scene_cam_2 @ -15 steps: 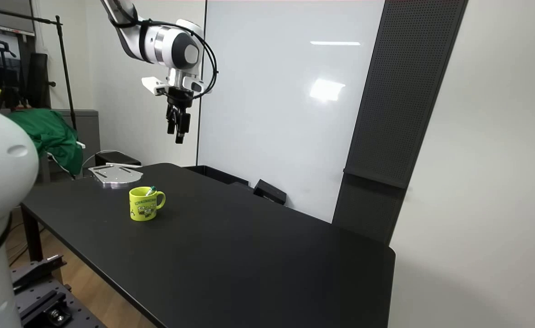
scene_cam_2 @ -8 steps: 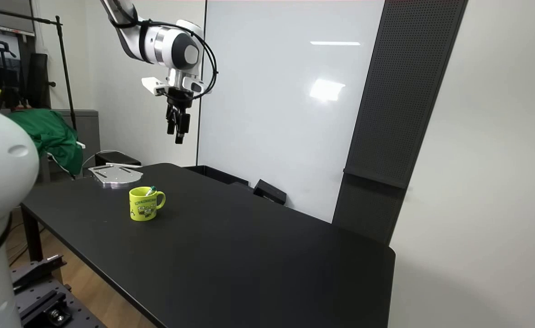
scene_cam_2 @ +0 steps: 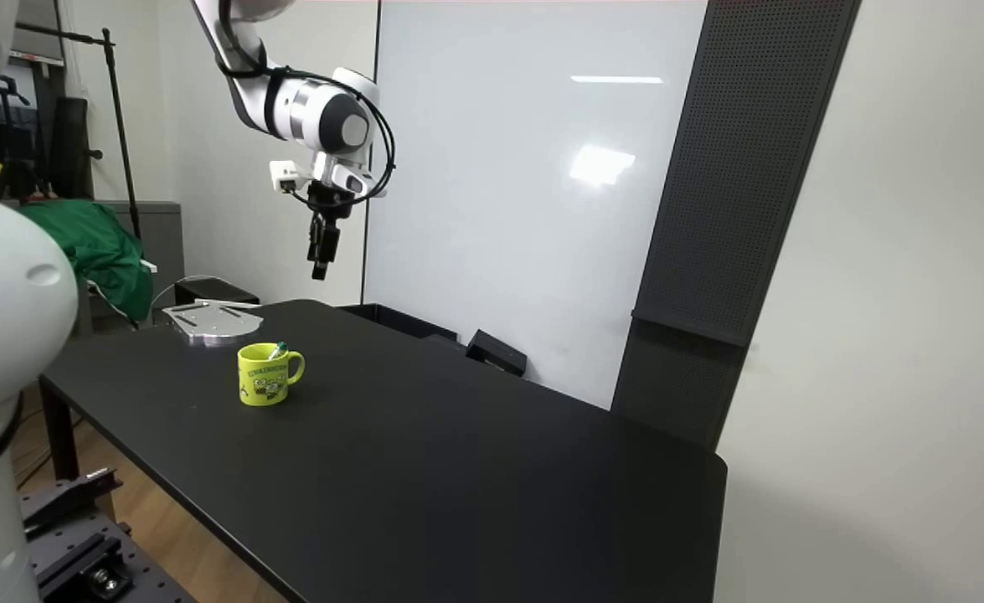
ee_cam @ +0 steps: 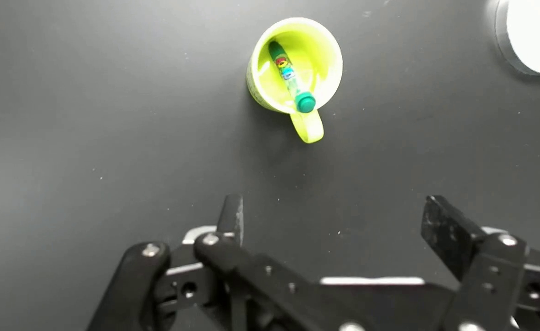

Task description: Remove the marker from the yellow cup

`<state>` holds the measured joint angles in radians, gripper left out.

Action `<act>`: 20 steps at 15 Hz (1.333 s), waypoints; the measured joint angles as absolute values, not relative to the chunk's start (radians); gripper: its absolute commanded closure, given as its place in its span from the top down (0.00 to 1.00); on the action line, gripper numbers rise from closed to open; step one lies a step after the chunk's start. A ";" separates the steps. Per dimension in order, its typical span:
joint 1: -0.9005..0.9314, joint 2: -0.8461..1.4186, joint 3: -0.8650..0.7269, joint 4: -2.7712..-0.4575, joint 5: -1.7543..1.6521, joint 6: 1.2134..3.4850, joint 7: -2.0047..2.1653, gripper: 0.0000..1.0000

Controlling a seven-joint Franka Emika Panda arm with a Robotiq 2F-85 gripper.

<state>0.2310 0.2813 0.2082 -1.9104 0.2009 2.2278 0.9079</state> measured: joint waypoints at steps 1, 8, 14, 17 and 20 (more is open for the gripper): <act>0.238 0.307 0.207 -1.889 0.206 2.228 0.924 1.00; 0.301 0.485 0.180 -1.729 0.168 2.138 0.942 1.00; 0.324 0.565 0.166 -1.648 0.155 2.062 0.932 1.00; 0.340 0.588 0.163 -1.630 0.151 2.042 0.922 1.00; 0.361 0.605 0.161 -1.622 0.130 2.048 0.914 1.00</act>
